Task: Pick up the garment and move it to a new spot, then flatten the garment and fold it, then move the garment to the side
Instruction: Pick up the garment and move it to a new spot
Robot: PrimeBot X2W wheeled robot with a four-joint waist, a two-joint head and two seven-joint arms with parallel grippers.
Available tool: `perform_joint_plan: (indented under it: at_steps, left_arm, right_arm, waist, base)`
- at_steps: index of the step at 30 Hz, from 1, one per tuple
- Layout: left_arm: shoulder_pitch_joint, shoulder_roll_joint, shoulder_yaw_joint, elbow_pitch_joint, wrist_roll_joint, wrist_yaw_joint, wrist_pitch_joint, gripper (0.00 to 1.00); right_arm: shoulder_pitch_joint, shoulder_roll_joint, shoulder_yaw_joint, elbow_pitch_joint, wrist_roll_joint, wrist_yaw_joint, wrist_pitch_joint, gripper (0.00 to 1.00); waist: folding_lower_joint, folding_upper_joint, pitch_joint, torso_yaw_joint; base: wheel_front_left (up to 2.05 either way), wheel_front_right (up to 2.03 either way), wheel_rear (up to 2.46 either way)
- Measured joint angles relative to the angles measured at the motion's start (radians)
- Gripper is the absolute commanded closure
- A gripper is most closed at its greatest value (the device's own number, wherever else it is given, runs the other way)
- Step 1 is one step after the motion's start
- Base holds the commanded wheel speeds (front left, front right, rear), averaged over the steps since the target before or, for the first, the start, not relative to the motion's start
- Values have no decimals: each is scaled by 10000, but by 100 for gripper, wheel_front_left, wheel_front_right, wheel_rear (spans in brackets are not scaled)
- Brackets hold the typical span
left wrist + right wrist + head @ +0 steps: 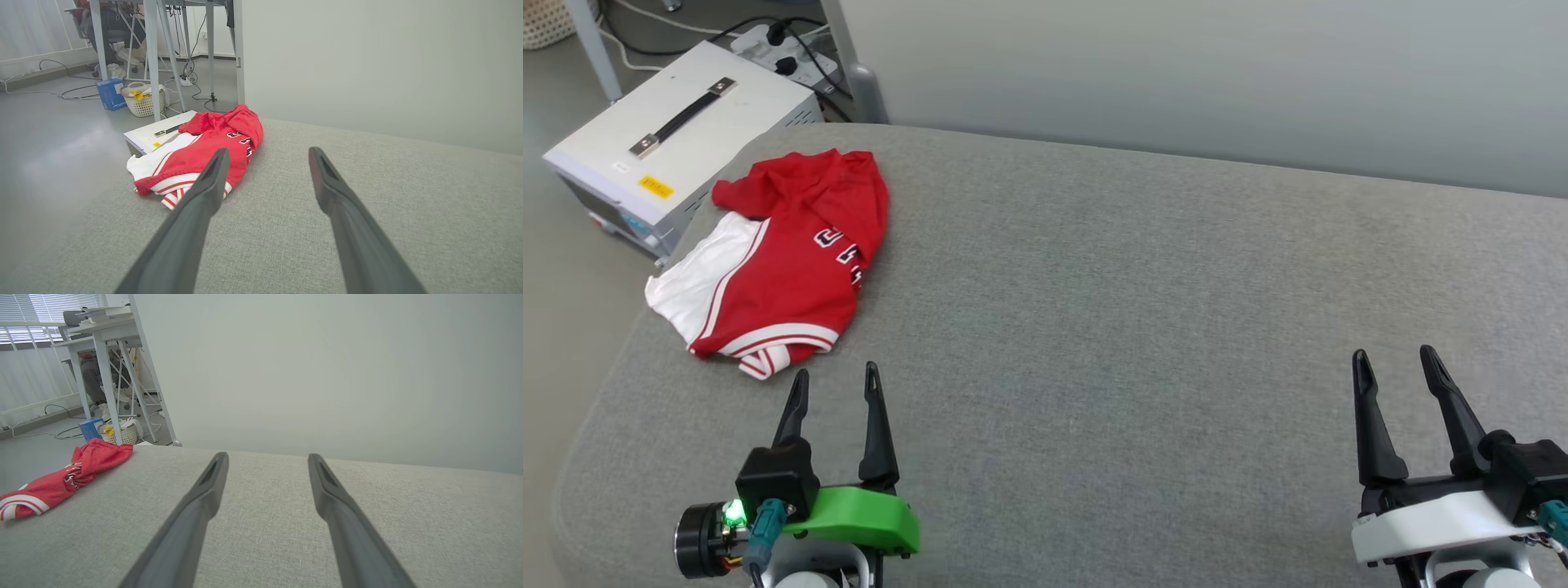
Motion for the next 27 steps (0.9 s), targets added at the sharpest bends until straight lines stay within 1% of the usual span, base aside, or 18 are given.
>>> perform_joint_plan:
  at_steps: [12, 20, 27]
  left_arm:
    - [-154, -4, -40, 63, -441, 244, -261, 0]
    - [-157, -4, -38, 123, -523, 301, -261, 0]
    - [-157, -4, -15, 163, -596, 336, -263, 0]
  right_arm:
    - [-35, 2, 272, -270, -276, 0, -215, 0]
    - [-44, 2, 449, -293, -508, 0, -217, 0]
    - [-49, 4, 545, -301, -602, 0, -217, 0]
  waist:
    - [0, 0, 310, 1540]
    - [0, 0, 478, 2551]
    - [0, 0, 558, 3199]
  base:
    - [0, 0, 0]
    - [0, 0, 0]
    - [0, 0, 0]
